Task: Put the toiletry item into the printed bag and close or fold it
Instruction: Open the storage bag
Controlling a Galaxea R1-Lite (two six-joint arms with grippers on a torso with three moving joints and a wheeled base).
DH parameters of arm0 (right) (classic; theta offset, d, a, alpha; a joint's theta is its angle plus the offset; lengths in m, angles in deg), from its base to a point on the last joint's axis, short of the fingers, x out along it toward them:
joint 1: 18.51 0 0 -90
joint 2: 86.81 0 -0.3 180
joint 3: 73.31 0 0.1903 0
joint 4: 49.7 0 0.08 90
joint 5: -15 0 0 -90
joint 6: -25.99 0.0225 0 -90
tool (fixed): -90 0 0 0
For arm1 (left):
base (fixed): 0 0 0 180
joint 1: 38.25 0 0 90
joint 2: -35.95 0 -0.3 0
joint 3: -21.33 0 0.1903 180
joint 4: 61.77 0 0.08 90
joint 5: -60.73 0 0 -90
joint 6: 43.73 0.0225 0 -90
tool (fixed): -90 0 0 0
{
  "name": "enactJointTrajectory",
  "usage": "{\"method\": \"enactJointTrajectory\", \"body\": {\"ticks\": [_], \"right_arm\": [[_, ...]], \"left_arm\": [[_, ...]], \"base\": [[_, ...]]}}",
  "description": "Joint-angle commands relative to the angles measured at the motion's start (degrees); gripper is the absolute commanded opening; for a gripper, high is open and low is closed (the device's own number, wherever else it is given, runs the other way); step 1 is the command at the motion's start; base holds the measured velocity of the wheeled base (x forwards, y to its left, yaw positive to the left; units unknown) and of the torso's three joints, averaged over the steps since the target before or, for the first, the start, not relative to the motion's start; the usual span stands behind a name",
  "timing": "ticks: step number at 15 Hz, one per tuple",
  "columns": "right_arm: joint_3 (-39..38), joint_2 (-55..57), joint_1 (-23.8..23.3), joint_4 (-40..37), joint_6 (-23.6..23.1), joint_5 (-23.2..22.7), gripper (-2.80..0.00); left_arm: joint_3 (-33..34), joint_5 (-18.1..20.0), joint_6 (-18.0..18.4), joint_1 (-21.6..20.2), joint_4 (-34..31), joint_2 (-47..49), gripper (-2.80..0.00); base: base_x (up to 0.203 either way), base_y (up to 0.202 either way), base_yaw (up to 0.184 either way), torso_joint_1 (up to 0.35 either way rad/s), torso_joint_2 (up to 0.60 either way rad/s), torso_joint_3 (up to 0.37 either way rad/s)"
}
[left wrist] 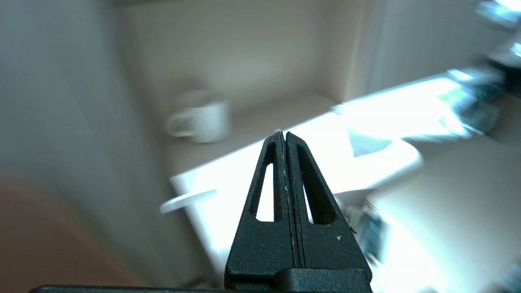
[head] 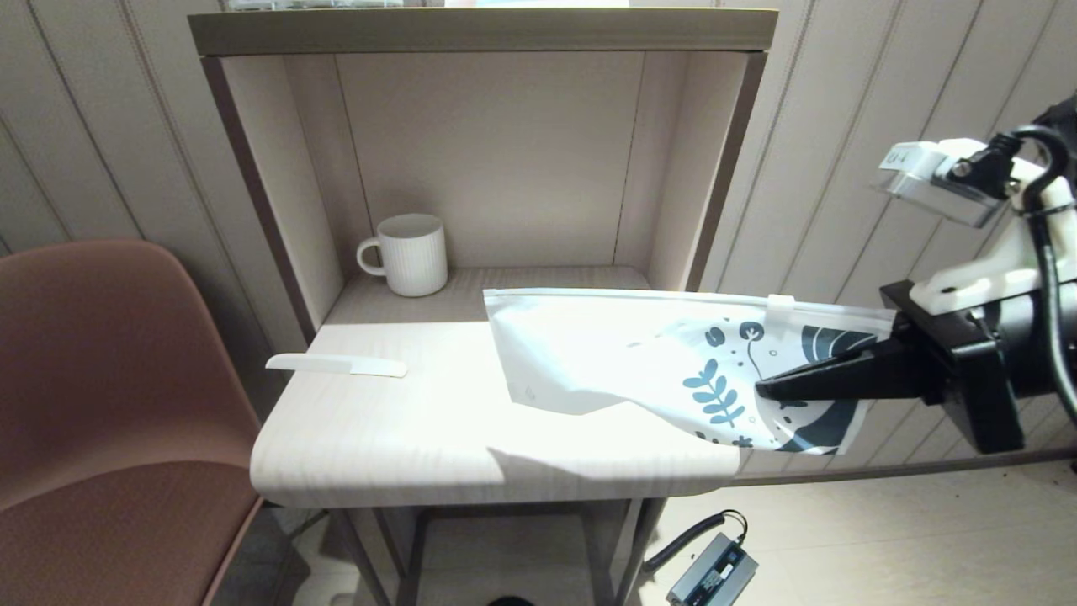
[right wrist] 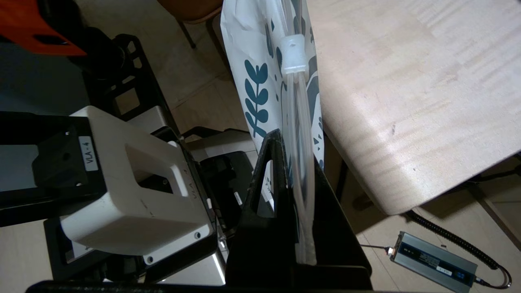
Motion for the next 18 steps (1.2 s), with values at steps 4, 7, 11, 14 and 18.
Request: {"method": "enactJointTrajectory", "body": {"ticks": [4, 7, 11, 14, 18], "right_arm": [[4.90, 3.07, 8.48, -6.37, -3.59, 0.17, -2.80], [6.07, 5.41, 16.06, -6.42, -3.82, 0.21, -2.80], [8.48, 11.77, 23.31, -6.18, -3.81, 3.43, -2.80], [11.83, 14.16, 23.79, -6.39, -3.79, 3.57, -2.80], [15.92, 16.52, 24.22, -6.50, -3.67, 3.50, -2.80]], "left_arm": [[-7.74, 17.37, 4.45, 8.18, -2.84, 17.86, -2.80], [-8.00, 17.74, 5.38, 18.06, -2.71, 22.30, -2.80], [-7.95, 17.72, 6.04, 26.40, -2.30, 28.34, -2.80], [-6.31, 18.77, 9.77, 26.71, -1.16, 30.19, 0.00], [-6.40, 23.64, 11.03, 27.84, -0.30, 31.87, 0.00]], "base": [[0.000, 0.000, 0.000, 0.000, 0.00, 0.000], [0.000, 0.000, 0.000, 0.000, 0.00, 0.000], [0.000, 0.000, 0.000, 0.000, 0.00, 0.000], [0.000, 0.000, 0.000, 0.000, 0.00, 0.000], [0.000, 0.000, 0.000, 0.000, 0.00, 0.000]]}}
